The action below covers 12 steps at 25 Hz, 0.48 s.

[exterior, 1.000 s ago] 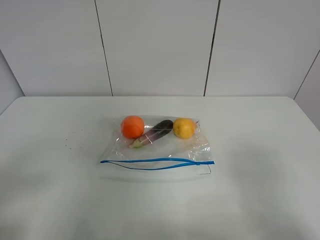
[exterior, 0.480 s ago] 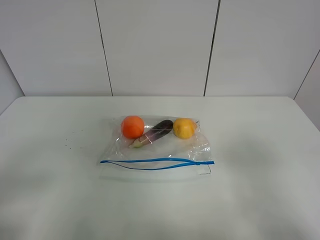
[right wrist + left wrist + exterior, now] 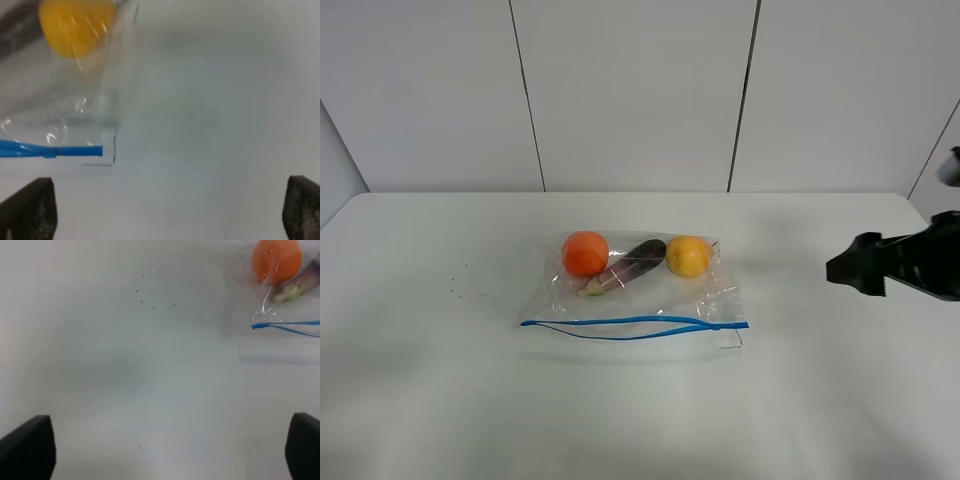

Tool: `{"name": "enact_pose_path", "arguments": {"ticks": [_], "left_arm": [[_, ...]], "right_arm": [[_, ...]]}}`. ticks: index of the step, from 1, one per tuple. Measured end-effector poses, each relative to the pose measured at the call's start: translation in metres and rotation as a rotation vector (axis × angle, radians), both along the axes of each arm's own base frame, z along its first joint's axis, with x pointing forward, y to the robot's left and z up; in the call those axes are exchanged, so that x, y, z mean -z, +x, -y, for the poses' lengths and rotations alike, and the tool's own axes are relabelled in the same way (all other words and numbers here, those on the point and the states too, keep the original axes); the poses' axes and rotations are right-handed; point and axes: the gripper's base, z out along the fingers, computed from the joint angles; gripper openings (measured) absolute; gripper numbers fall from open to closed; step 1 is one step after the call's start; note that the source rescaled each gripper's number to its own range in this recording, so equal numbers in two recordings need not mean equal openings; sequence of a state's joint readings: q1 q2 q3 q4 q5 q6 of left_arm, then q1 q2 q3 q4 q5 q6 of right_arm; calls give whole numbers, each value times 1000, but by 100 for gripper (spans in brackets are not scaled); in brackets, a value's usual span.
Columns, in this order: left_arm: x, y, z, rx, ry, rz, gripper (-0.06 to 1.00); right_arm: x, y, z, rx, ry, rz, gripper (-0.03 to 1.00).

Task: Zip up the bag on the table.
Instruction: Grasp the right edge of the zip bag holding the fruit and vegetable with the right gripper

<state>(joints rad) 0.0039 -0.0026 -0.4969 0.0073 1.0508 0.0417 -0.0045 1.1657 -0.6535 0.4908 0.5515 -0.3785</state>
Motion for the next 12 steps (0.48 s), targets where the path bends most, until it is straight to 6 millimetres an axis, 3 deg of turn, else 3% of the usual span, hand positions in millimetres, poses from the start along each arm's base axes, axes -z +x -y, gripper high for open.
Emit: {"name": "enact_pose_path", "arguments": {"ticks": [6, 12], "left_arm": [[0, 0, 0, 0, 0, 0, 100], [0, 0, 0, 0, 0, 0, 100]], "right_arm": [[44, 66, -3, -126, 107, -178, 100], [87, 107, 15, -263, 415, -280, 100]]}}
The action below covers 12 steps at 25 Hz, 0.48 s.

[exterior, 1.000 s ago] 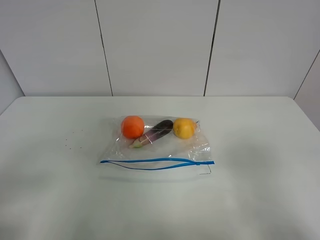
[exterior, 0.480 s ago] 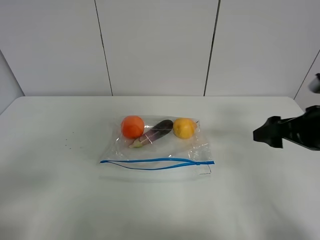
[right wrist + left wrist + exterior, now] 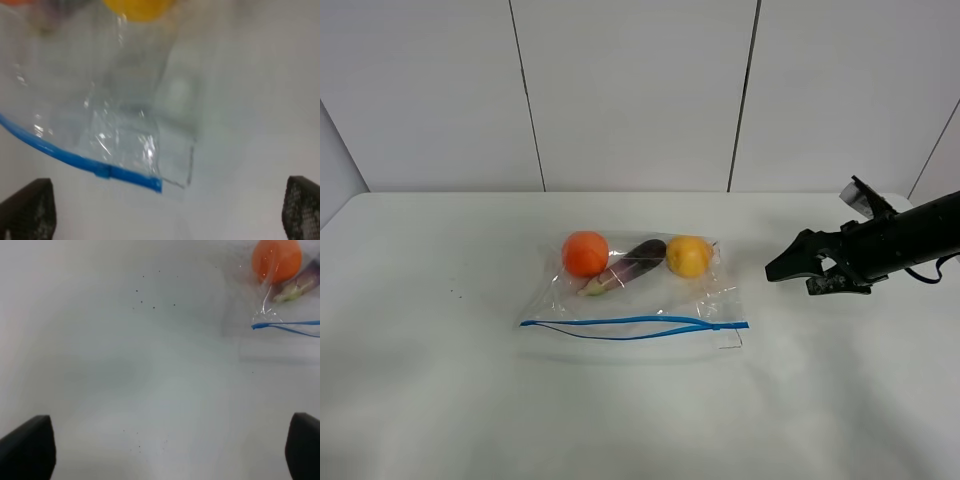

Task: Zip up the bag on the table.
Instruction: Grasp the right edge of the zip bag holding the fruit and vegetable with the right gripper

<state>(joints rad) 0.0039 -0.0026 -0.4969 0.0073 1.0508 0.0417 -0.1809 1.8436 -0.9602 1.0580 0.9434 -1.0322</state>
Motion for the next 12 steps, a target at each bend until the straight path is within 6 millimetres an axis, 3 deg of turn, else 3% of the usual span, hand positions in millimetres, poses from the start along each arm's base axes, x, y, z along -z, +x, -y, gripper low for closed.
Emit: {"name": "enact_pose_path", "arguments": {"ticks": [7, 12], "left_arm": [[0, 0, 0, 0, 0, 0, 100], [0, 0, 0, 0, 0, 0, 100]], "right_arm": [[51, 34, 4, -83, 263, -94, 100], [66, 42, -8, -122, 285, -117, 100]]}}
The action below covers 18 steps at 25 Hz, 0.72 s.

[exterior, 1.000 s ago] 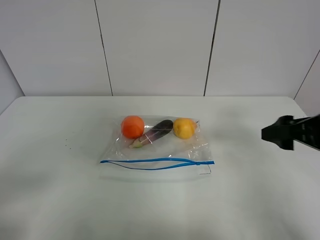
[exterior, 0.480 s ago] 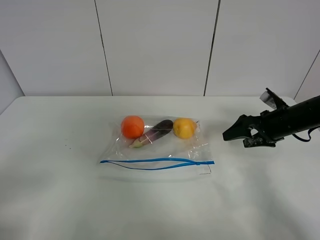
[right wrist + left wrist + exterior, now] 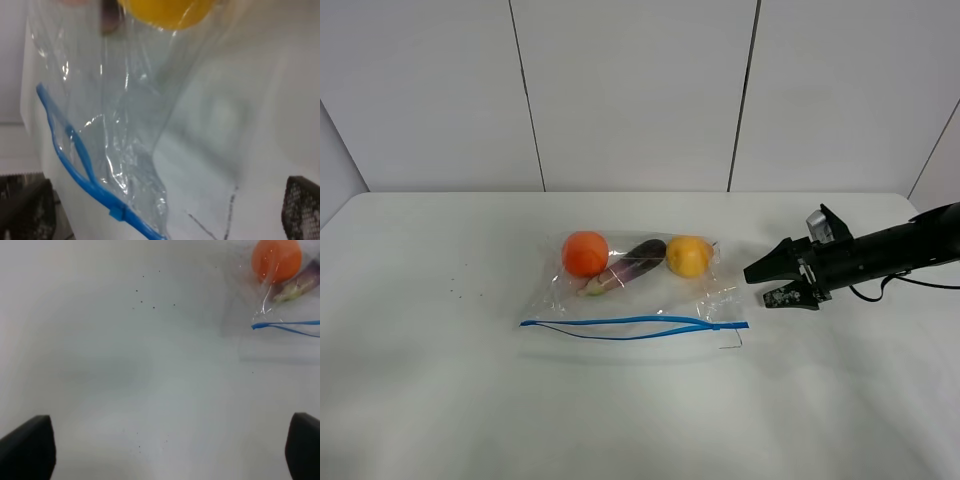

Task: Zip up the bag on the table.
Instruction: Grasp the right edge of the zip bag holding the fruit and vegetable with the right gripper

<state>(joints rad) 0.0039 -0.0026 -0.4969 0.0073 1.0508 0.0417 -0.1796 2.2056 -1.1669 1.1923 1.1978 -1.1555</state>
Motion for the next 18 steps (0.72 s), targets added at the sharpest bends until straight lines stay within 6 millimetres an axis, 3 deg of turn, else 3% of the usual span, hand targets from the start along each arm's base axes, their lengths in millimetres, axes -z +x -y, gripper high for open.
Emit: {"name": "enact_pose_path", "arguments": {"ticks": [11, 18], "left_arm": [[0, 0, 0, 0, 0, 0, 100], [0, 0, 0, 0, 0, 0, 100]], "right_arm": [[-1, -3, -47, -134, -4, 16, 100], [0, -3, -50, -128, -10, 9, 100]]}}
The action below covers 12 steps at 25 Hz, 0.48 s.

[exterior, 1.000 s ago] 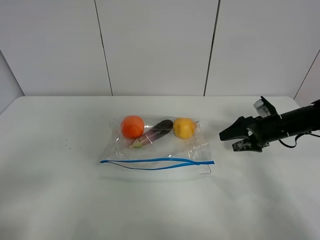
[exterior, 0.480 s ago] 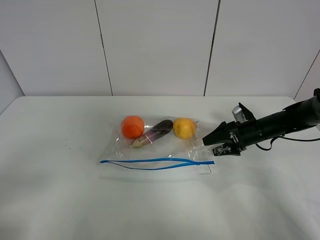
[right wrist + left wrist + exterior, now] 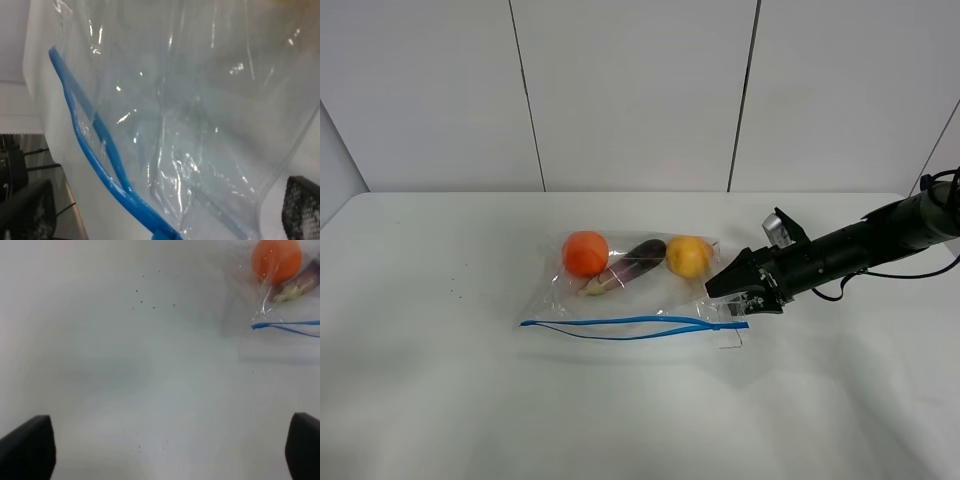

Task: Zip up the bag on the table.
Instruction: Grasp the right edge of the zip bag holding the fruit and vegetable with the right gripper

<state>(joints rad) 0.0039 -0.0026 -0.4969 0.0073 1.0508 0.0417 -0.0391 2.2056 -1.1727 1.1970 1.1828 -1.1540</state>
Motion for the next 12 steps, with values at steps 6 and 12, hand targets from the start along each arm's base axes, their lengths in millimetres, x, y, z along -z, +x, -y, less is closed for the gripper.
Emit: {"name": "enact_pose_path", "arguments": {"ticks": [6, 12], "left_arm": [[0, 0, 0, 0, 0, 0, 100], [0, 0, 0, 0, 0, 0, 100]], "right_arm": [[0, -1, 0, 2, 4, -18, 100], [-1, -1, 0, 0, 10, -32, 95]]}}
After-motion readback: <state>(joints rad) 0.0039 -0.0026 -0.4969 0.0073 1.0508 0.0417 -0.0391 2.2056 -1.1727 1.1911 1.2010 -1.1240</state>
